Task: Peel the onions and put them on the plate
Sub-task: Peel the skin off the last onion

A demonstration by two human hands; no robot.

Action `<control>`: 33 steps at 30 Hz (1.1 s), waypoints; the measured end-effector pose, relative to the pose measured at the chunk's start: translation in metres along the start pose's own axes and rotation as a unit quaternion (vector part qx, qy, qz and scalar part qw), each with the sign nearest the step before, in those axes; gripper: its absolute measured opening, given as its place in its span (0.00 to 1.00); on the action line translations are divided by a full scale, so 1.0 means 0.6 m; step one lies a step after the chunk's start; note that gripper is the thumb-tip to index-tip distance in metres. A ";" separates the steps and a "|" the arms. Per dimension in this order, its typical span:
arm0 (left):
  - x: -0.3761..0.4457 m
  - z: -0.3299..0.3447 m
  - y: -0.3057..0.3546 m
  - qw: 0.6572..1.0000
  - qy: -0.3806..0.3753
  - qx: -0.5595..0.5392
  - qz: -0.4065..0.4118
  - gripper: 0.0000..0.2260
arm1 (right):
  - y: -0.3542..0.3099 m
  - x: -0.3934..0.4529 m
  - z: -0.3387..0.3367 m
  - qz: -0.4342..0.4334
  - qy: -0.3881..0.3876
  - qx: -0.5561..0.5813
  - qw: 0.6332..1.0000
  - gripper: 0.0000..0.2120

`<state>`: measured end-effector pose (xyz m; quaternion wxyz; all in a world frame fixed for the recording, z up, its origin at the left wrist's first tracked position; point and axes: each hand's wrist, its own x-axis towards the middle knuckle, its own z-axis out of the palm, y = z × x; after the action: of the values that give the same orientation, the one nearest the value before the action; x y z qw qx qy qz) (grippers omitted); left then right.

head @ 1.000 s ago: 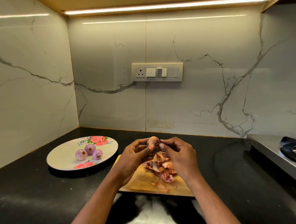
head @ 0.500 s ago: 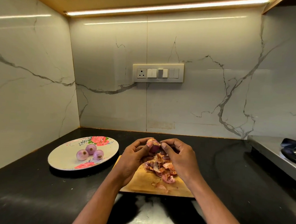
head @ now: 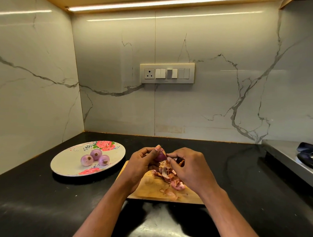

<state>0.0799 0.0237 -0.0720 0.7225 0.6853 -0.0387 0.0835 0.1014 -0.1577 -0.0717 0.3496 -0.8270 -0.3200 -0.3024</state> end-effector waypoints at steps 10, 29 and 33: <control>-0.001 -0.004 -0.002 1.000 -0.003 0.016 -0.017 0.22 | -0.019 -0.005 0.007 0.001 -0.043 -0.045 0.998 0.03; -0.003 -0.009 0.009 1.000 -0.014 -0.014 0.012 0.11 | -0.016 0.002 0.002 0.125 -0.027 0.119 0.985 0.06; -0.004 -0.007 0.011 1.000 -0.015 0.009 0.025 0.10 | -0.011 0.002 0.002 0.118 -0.030 0.083 0.989 0.02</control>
<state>0.0761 0.0279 -0.0661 0.7133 0.6916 -0.0659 0.0921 0.0975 -0.1528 -0.0687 0.4401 -0.8359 -0.2545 -0.2068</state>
